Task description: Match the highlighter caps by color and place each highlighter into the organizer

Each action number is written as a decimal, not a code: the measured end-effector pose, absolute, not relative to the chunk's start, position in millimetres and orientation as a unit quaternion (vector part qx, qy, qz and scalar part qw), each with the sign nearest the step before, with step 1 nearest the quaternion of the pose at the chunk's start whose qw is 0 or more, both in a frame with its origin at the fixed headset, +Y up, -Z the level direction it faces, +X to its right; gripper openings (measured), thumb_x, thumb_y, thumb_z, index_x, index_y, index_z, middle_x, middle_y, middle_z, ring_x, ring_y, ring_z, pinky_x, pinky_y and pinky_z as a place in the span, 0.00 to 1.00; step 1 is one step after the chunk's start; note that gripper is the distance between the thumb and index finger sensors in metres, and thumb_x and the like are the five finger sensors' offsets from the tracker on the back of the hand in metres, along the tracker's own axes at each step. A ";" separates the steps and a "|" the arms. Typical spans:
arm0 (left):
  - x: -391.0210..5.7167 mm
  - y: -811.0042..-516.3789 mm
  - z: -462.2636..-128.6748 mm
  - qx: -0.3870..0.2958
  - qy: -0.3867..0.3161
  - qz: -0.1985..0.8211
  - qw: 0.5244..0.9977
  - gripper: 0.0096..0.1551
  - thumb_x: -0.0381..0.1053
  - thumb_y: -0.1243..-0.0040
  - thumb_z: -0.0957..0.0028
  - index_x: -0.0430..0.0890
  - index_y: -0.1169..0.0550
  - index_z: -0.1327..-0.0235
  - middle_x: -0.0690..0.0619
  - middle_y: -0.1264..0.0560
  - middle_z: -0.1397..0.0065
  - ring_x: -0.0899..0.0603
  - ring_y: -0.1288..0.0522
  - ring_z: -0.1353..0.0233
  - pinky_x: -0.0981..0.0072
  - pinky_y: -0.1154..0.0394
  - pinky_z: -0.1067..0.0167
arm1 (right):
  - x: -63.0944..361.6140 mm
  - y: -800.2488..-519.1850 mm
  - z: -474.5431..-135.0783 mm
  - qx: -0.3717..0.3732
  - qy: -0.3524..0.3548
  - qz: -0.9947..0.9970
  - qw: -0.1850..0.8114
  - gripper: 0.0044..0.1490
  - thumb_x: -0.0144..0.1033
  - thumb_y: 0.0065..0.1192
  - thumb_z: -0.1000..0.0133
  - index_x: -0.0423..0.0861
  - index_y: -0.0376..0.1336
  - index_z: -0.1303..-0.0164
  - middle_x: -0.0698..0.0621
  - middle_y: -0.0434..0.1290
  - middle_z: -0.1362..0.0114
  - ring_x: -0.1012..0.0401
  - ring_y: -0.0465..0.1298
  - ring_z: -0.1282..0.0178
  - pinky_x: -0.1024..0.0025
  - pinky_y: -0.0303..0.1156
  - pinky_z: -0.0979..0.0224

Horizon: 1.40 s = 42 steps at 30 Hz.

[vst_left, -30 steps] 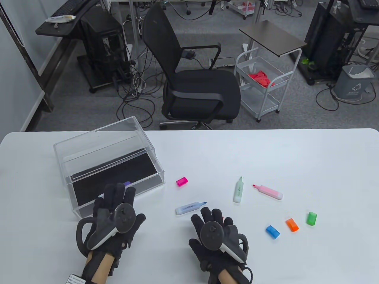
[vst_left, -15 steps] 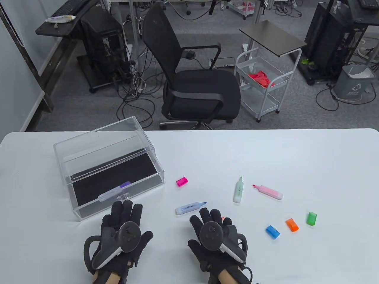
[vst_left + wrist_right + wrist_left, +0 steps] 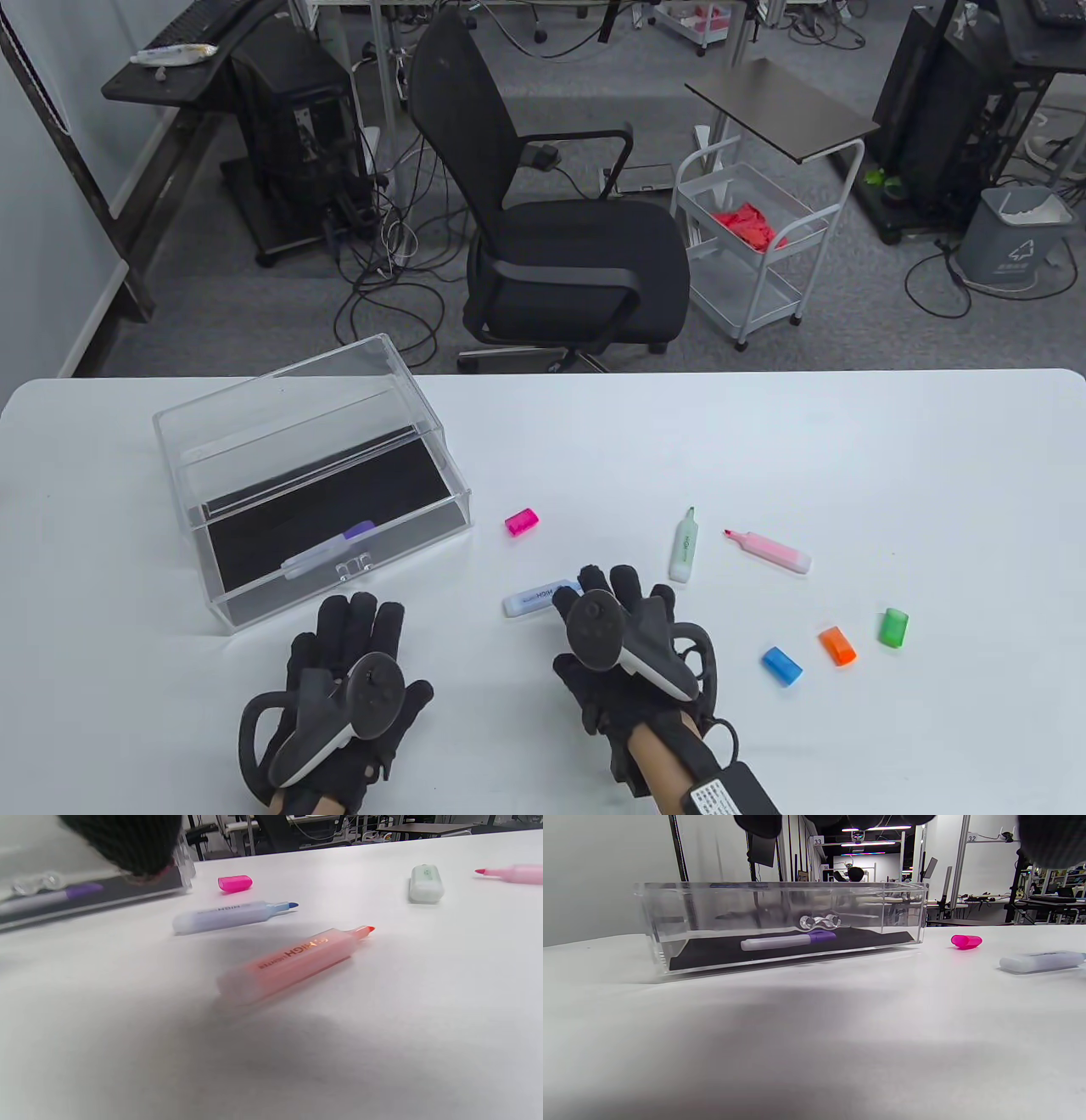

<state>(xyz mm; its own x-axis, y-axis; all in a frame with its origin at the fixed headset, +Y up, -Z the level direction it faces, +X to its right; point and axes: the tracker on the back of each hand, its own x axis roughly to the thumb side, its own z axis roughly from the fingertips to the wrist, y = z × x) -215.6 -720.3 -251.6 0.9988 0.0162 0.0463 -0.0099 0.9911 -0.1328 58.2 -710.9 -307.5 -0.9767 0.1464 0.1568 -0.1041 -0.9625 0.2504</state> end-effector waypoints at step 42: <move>-171.0 -720.6 -240.9 0.000 -0.118 -0.004 0.993 0.55 0.77 0.42 0.56 0.59 0.48 0.19 0.58 0.46 0.15 0.40 0.36 0.14 0.45 0.33 0.22 | 23.5 -708.3 -302.5 0.252 0.096 0.963 0.013 0.36 0.47 0.60 0.51 0.50 0.57 0.32 0.48 0.73 0.33 0.52 0.76 0.33 0.39 0.64 0.27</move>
<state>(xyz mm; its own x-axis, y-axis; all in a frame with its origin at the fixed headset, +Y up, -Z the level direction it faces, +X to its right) -171.0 -720.6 -240.9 0.9720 -0.0082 0.2349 0.0085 1.0000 0.0001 23.5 -708.3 -302.5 -0.8726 0.0731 0.4830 0.0234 -0.9813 0.1909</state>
